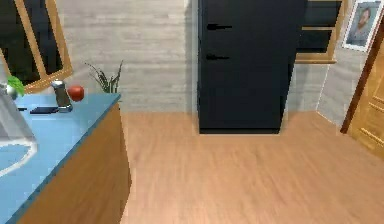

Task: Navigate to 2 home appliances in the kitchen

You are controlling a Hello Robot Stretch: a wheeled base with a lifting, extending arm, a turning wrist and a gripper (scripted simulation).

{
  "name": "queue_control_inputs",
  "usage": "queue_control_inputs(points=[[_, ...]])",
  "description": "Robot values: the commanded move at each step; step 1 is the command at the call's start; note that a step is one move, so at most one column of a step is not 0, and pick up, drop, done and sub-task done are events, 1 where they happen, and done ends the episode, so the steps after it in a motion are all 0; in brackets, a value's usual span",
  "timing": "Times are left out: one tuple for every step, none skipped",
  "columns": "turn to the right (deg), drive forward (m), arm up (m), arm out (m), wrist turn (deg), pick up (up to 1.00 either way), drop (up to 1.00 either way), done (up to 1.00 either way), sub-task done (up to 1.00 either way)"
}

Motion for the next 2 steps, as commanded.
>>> queue_control_inputs(points=[[0.0,1.00,0.00,0.00,0.0,0.00,0.00,0.00,0.00],[0.0,0.65,0.00,0.00,0.0,0.00,0.00,0.00,0.00]])
